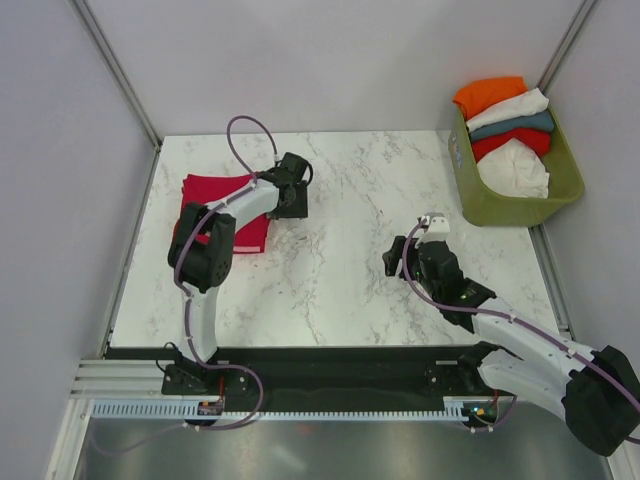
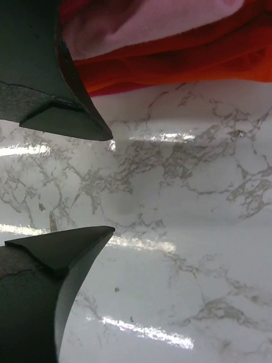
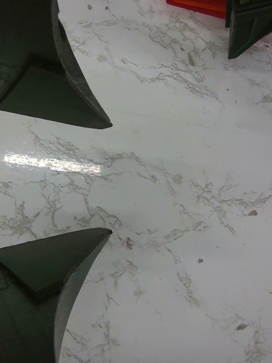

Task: Fold and stack the t-shirts
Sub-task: Reset both grippers

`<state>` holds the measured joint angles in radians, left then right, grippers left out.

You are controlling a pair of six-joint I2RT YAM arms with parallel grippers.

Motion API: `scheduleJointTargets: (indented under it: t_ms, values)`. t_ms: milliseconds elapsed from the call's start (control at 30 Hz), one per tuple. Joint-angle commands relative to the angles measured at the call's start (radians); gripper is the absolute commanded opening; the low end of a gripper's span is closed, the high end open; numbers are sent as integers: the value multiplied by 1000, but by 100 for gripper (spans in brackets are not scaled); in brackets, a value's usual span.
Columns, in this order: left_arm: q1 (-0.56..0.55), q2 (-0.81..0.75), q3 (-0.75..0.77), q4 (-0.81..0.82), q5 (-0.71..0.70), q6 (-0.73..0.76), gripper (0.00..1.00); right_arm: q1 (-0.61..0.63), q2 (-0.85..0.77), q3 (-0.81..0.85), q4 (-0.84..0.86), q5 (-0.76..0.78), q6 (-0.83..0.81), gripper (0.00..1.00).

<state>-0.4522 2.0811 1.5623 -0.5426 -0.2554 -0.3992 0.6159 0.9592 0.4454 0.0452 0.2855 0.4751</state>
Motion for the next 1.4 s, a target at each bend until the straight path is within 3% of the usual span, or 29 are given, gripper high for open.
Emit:
scheduleJointTargets:
  t_ms: [0, 333, 433, 600, 733, 900, 1000, 1233, 1367]
  values:
    - [30, 13, 32, -25, -10, 20, 69, 1, -11, -7, 35, -6, 8, 78]
    - [202, -35, -68, -71, -71, 34, 67, 1, -43, -31, 47, -23, 13, 78]
    - [205, -94, -97, -50, -59, 30, 66, 1, -40, -28, 51, -28, 19, 78]
    - [127, -275, -254, 76, 22, 19, 66, 1, -45, -22, 64, -45, 26, 79]
    - [5, -465, -404, 174, 25, -6, 68, -1, -57, -22, 78, -42, 30, 80]
    - [-147, -852, -718, 432, 64, -50, 68, -1, -68, -51, 120, -22, 45, 83]
    - [-241, -1063, -899, 542, 57, -38, 73, 1, -79, -77, 108, 35, 59, 87]
    - [-241, -1269, -1123, 550, -79, -47, 99, 1, -135, -119, 56, 96, 28, 92]
    - [-241, -1273, -1163, 512, -142, -69, 100, 1, -200, -146, 64, 107, 19, 94]
